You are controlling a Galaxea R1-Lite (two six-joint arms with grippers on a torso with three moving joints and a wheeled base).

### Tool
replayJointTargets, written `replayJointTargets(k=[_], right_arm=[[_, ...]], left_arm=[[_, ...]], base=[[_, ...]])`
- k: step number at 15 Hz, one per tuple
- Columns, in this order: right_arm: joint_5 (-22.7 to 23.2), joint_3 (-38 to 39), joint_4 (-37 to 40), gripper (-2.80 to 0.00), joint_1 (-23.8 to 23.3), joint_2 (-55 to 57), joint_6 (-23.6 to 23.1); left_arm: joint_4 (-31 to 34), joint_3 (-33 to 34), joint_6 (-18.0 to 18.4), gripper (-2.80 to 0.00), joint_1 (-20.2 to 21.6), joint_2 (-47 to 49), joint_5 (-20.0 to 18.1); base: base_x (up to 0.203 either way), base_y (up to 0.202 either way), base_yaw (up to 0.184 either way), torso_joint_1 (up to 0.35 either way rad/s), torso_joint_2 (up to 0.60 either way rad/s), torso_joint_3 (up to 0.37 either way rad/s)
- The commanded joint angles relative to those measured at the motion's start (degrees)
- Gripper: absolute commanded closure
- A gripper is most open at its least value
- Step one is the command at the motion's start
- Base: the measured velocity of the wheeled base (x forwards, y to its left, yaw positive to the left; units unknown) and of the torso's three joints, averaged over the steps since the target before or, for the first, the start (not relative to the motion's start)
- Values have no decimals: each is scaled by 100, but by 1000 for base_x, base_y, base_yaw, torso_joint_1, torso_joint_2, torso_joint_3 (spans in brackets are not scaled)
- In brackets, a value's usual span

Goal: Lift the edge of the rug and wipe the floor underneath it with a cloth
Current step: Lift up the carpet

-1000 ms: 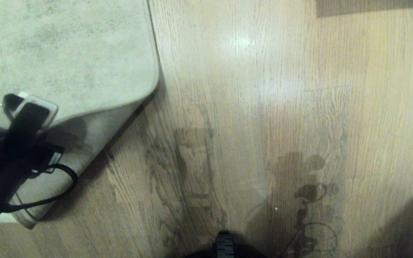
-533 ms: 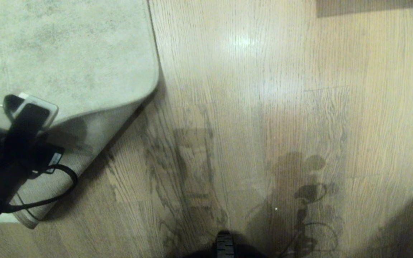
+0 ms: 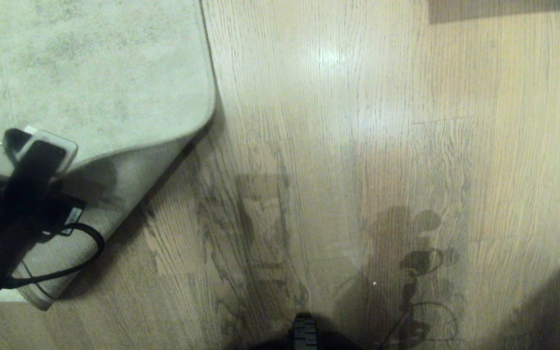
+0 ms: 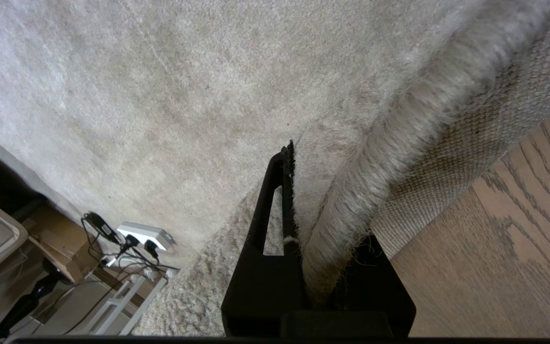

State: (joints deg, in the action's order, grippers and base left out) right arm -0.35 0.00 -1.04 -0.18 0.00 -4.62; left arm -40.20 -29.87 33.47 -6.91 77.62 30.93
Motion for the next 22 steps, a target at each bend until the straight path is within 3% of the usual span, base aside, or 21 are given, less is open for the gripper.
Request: replayJointTargets(k=[1,18,22], right_arm=[[-1,0,-2,0,1,9,-4],[-1,0,-2,0,1,9,-4],[-1,0,-2,0,1,9,-4]], left_arm=[[-23,-8,20,0,-3,23,19],[-31,130,-77,0,-21,-1,19],[-31,134,-77,0,-21,-1,19]], base=[[0,0,0,0,0,0],[0,0,0,0,0,0],[1,144,-2,5,4,5]])
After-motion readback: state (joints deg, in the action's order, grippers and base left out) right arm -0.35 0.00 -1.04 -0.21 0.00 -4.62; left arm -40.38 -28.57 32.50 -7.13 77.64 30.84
